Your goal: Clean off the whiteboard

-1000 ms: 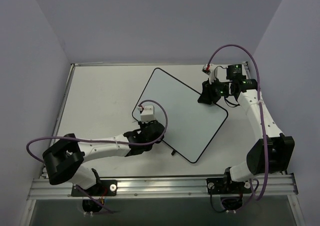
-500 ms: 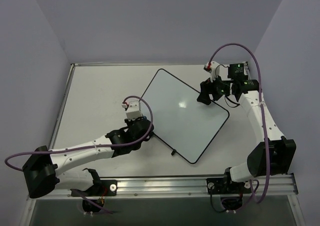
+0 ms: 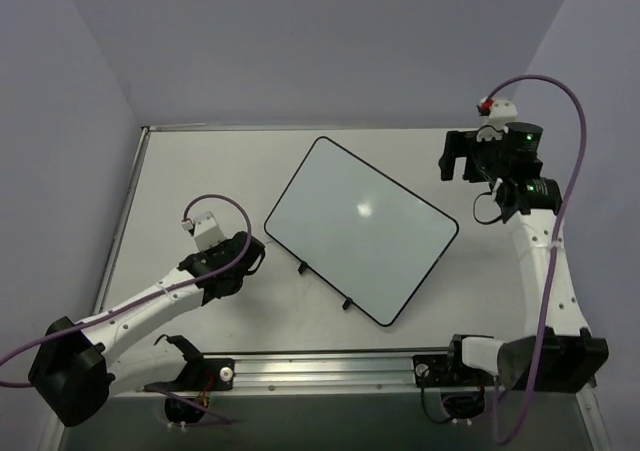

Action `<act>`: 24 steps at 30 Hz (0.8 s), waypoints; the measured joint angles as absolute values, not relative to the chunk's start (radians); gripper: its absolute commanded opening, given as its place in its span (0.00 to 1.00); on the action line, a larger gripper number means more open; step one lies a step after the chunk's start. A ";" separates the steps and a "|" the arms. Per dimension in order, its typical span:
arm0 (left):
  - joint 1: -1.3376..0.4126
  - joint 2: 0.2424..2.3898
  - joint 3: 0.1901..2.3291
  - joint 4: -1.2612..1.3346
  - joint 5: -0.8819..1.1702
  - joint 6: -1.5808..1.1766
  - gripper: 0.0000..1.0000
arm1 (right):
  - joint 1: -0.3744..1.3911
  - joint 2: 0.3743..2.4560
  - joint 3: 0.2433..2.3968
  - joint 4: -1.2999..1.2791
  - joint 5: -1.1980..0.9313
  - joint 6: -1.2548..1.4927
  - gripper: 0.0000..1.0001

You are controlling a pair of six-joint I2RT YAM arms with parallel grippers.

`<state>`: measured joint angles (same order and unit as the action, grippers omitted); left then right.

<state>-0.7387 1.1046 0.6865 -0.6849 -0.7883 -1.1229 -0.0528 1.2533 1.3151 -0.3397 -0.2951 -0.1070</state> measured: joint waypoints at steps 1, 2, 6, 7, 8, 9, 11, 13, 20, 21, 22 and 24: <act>-0.709 1.114 0.679 -0.693 -0.770 -1.126 0.02 | -0.057 1.206 1.311 -0.328 -0.252 -0.072 1.00; -0.682 1.126 0.673 -0.692 -0.752 -1.124 0.02 | -0.057 1.158 1.309 -0.321 -0.216 -0.036 1.00; -0.587 1.225 0.664 -0.693 -0.683 -1.121 0.02 | -0.056 0.992 1.317 -0.320 -0.145 0.080 1.00; -0.579 1.252 0.664 -0.693 -0.670 -1.120 0.05 | -0.056 0.965 1.325 -0.334 -0.136 0.099 1.00; -0.578 1.274 0.664 -0.693 -0.661 -1.118 0.12 | -0.055 0.940 1.334 -0.347 -0.127 0.114 1.00; -0.577 1.290 0.665 -0.693 -0.649 -1.115 0.16 | -0.053 0.920 1.342 -0.364 -0.118 0.129 1.00; -0.576 1.309 0.670 -0.692 -0.631 -1.109 0.49 | -0.051 0.891 1.347 -0.399 -0.100 0.144 1.00; -0.576 1.310 0.674 -0.690 -0.618 -1.100 0.79 | -0.051 0.873 1.346 -0.447 -0.086 0.152 1.00; -0.601 1.246 0.789 -0.784 -0.623 -1.091 0.94 | -0.051 0.810 1.274 -0.554 -0.040 0.146 1.00; -0.613 1.219 0.820 -0.809 -0.628 -1.086 0.94 | -0.051 0.799 1.254 -0.561 -0.023 0.138 1.00; -0.627 1.188 0.857 -0.838 -0.634 -1.079 0.94 | -0.050 0.784 1.236 -0.567 -0.002 0.130 1.00; -0.655 1.128 0.943 -0.897 -0.654 -1.052 0.94 | -0.035 0.753 1.200 -0.575 0.059 0.117 1.00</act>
<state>-0.6548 1.1282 0.9428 -0.8967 -0.6540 -1.0519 -0.0353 0.7532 1.1999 -0.5755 0.0589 0.1173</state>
